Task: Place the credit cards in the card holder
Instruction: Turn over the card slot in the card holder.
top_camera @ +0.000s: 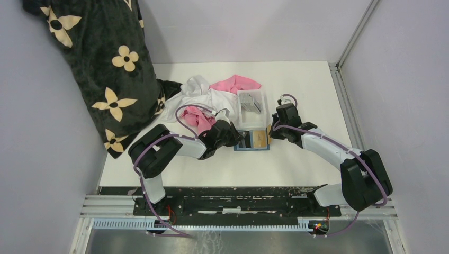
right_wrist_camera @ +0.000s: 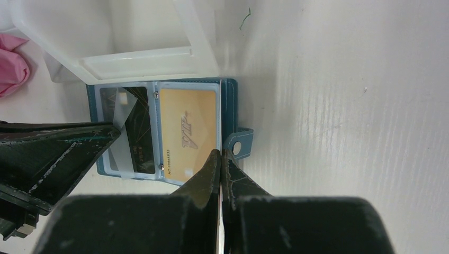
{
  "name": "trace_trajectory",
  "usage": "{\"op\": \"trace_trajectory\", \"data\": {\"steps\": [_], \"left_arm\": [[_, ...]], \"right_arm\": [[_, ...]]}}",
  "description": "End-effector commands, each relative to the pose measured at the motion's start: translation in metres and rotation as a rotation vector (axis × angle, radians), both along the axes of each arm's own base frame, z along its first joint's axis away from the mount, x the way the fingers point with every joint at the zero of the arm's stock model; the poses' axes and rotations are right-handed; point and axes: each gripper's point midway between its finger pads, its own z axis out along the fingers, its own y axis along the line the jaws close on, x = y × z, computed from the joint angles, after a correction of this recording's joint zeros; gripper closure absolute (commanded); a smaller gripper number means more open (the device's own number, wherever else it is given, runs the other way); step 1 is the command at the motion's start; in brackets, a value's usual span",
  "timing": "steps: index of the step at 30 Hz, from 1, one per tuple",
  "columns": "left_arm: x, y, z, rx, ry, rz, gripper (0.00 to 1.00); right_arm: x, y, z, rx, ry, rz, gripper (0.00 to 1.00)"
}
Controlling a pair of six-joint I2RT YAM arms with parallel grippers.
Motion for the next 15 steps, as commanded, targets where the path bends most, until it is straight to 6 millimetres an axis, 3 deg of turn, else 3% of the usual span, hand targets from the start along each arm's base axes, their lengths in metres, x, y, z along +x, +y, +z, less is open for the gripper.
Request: {"op": "trace_trajectory", "data": {"steps": [1,15], "left_arm": [[0.0021,0.0021,-0.0068,0.056,-0.024,-0.007,0.83],[0.0017,0.0042,-0.0105,0.070,-0.018,-0.003,0.84]], "right_arm": [[0.0045,0.0018,0.0129,0.026,-0.046,0.003,0.99],[0.0046,0.0036,0.0140,0.042,-0.045,0.008,0.99]]}}
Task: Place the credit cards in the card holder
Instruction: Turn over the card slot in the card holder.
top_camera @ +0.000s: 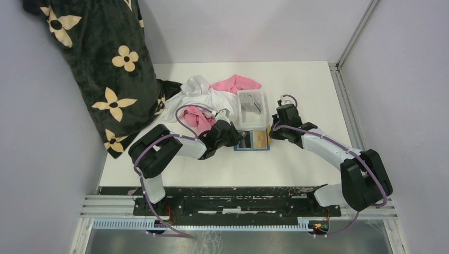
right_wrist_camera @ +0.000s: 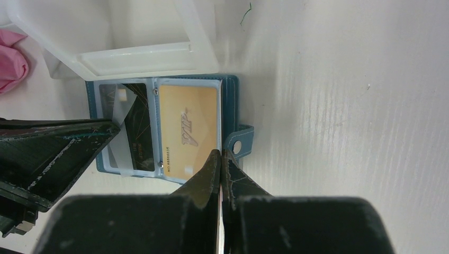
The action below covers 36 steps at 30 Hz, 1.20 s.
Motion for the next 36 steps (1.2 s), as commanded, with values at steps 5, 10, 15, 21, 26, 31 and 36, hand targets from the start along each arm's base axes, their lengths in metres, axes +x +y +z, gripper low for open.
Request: {"op": "trace_trajectory", "data": {"steps": [5,10,15,21,26,31,36], "left_arm": [[0.002,0.005,-0.012,0.070,-0.014,-0.003,0.84],[0.002,0.005,-0.011,0.068,-0.014,-0.003,0.85],[0.001,0.004,-0.011,0.069,-0.015,-0.006,0.85],[0.001,0.005,-0.013,0.073,-0.011,-0.003,0.85],[-0.001,0.004,-0.013,0.073,-0.011,-0.006,0.85],[0.000,0.005,-0.013,0.073,-0.011,-0.006,0.85],[-0.001,0.006,-0.015,0.076,-0.008,-0.005,0.85]], "right_arm": [[0.007,0.002,0.020,0.034,-0.060,0.004,0.99],[0.006,0.002,0.021,0.037,-0.059,0.005,0.99],[0.005,0.002,0.020,0.041,-0.057,0.005,0.99],[0.004,0.002,0.021,0.045,-0.057,0.005,0.99],[0.003,0.001,0.019,0.039,-0.053,0.003,0.99],[0.003,-0.001,0.011,0.032,-0.041,-0.002,0.99],[0.004,-0.001,0.002,0.028,-0.023,-0.002,0.99]]}}
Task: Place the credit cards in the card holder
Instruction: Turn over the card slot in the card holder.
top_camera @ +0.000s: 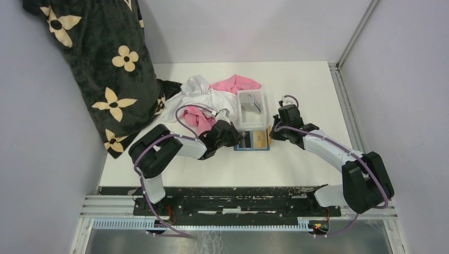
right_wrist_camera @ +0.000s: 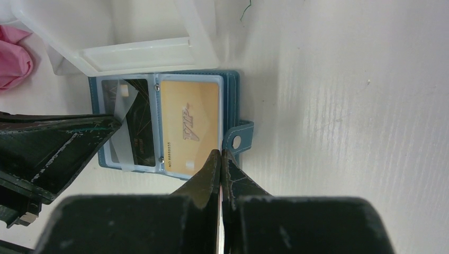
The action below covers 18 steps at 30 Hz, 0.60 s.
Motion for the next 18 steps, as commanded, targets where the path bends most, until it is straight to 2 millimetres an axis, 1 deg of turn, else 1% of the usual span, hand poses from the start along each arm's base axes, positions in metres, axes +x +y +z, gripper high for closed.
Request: {"op": "trace_trajectory", "data": {"steps": [1,10,18], "left_arm": [[-0.0010,0.0055,-0.0143,0.072,-0.006,-0.010,0.85],[-0.0009,0.0044,-0.0166,0.075,-0.002,-0.012,0.86],[-0.0017,0.0060,-0.0205,0.083,0.004,-0.012,0.86]], "right_arm": [[0.0069,0.0007,-0.0020,0.010,-0.018,-0.005,0.99],[0.0071,0.0013,-0.0074,0.017,-0.009,-0.005,0.99],[0.0073,-0.0030,-0.0002,0.014,-0.024,-0.012,0.99]]}}
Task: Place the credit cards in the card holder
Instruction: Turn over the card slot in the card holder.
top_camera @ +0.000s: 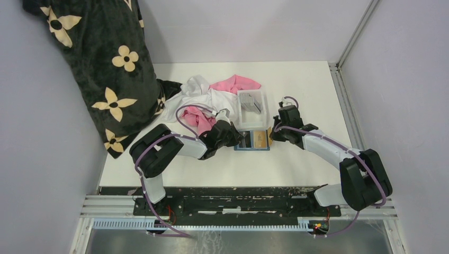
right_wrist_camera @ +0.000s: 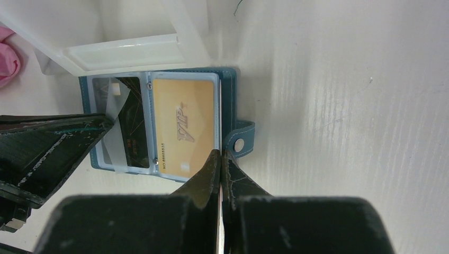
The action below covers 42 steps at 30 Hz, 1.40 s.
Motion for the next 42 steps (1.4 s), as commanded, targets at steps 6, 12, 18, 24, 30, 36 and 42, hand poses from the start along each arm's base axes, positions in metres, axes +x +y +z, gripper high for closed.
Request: {"op": "trace_trajectory", "data": {"steps": [6,12,18,24,30,36,42], "left_arm": [[-0.003,0.007,-0.020,0.086,0.008,-0.011,0.86],[-0.004,0.007,-0.019,0.086,0.007,-0.012,0.86],[-0.003,0.007,-0.020,0.087,0.009,-0.011,0.87],[-0.004,0.007,-0.021,0.089,0.010,-0.012,0.87],[-0.004,0.006,-0.023,0.090,0.013,-0.014,0.87],[-0.004,0.007,-0.023,0.092,0.013,-0.012,0.87],[-0.005,0.007,-0.025,0.095,0.017,-0.014,0.87]], "right_arm": [[0.008,-0.006,0.020,-0.003,-0.064,-0.013,0.99],[0.008,-0.005,0.021,0.003,-0.065,-0.010,0.99],[0.008,-0.003,0.018,0.015,-0.059,-0.008,0.99],[0.008,0.000,0.016,0.026,-0.058,-0.008,0.99],[0.009,0.002,0.014,0.033,-0.051,-0.005,0.99],[0.009,0.004,0.010,0.043,-0.044,-0.003,0.99],[0.009,0.003,0.008,0.044,-0.043,-0.003,0.99]]}}
